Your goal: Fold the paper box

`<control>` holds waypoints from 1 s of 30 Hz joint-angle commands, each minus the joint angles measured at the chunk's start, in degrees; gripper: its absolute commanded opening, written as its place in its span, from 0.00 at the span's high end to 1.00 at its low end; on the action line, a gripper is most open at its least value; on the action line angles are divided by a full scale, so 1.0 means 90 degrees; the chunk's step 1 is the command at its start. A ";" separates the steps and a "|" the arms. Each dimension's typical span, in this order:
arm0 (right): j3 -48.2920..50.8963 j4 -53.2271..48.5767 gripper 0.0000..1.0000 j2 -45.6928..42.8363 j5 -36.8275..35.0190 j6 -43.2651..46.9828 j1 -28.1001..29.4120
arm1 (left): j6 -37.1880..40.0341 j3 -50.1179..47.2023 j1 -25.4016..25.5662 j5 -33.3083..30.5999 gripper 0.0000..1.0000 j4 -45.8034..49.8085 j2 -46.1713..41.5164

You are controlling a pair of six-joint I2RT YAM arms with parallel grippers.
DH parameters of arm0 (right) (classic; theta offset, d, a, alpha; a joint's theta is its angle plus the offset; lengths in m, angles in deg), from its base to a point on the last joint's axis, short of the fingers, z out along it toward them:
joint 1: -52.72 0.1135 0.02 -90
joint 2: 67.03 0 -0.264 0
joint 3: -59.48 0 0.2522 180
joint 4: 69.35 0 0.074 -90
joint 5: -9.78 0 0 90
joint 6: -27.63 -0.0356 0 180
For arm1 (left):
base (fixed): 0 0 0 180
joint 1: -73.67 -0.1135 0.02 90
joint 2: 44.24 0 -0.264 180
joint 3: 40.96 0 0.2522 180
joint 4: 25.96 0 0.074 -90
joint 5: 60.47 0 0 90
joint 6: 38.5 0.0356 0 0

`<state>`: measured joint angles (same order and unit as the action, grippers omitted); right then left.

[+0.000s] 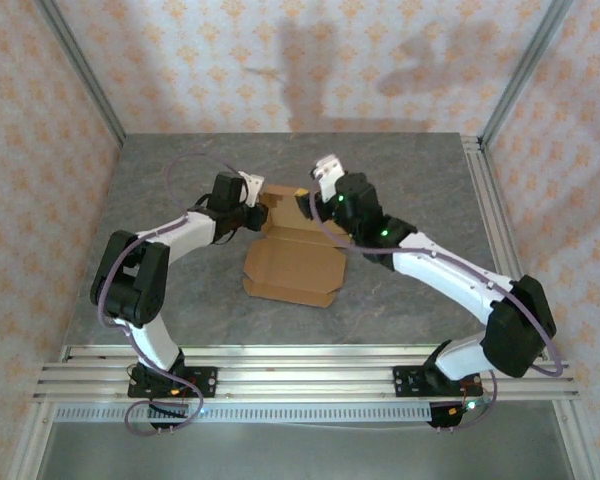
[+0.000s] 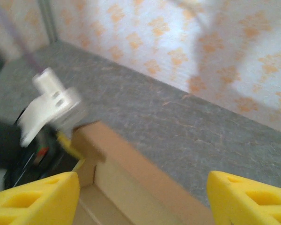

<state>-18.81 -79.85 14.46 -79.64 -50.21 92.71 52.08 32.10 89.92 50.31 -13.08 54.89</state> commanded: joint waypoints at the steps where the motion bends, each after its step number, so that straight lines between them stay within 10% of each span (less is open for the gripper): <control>1: -0.0539 -0.0387 0.29 0.0317 0.0658 -0.1274 -0.0395 | 0.0266 -0.0148 0.0346 -0.0835 0.85 -0.0606 -0.0299; 30: -0.2468 -0.2319 0.40 0.2697 0.4135 -0.1576 -0.1620 | -0.0152 -0.1377 0.1814 -0.2223 0.84 -0.2241 -0.0378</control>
<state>-38.68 -97.66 36.95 -45.17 -64.09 78.11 51.33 20.83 105.61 33.48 -30.04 52.64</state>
